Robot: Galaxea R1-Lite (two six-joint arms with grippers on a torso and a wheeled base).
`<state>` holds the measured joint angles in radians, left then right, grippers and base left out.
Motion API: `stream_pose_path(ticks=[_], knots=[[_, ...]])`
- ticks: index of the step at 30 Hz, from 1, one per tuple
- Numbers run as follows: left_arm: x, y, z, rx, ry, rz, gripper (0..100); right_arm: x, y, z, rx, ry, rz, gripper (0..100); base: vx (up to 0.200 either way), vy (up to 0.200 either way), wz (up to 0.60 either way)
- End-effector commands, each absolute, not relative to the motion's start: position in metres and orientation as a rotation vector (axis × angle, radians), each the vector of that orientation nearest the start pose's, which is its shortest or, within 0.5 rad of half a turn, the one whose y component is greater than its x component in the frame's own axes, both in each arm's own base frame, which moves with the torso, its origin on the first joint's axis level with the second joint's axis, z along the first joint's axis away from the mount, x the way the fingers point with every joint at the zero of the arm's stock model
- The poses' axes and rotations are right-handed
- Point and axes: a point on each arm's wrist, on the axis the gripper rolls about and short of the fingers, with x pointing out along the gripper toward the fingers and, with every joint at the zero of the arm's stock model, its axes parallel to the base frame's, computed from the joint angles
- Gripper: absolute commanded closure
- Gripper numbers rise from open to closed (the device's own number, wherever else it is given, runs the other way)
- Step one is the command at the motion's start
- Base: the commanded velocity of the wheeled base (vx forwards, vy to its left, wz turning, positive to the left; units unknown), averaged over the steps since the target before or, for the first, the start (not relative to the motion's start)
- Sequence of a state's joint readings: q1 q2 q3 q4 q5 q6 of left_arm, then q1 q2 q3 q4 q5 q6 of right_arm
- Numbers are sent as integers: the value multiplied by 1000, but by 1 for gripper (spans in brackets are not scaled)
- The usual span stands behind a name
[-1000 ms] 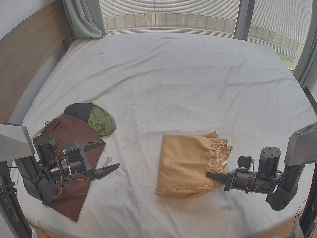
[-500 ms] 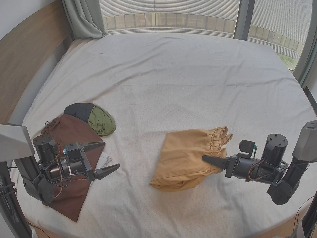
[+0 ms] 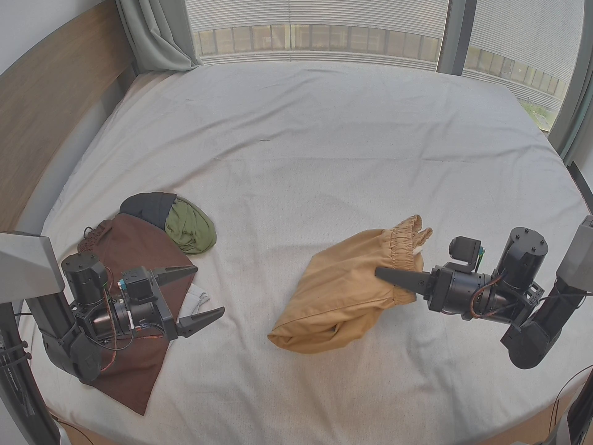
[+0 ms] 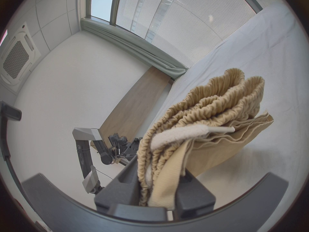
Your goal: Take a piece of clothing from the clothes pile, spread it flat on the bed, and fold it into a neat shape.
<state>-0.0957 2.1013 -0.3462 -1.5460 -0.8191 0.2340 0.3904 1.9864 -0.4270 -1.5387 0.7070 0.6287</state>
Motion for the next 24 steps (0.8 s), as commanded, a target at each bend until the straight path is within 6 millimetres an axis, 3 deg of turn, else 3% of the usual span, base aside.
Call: stream_pose_path(ticks=[1,9,24], knots=[[284,-43,56,142,87,-927,0,277,128,110,590,328,1083,100,0,0,0],[284,-42,56,142,89,-924,0,299,133,126,633,285,1097,100,0,0,0],[285,-42,55,140,90,-925,0,365,149,141,679,318,1065,100,0,0,0]])
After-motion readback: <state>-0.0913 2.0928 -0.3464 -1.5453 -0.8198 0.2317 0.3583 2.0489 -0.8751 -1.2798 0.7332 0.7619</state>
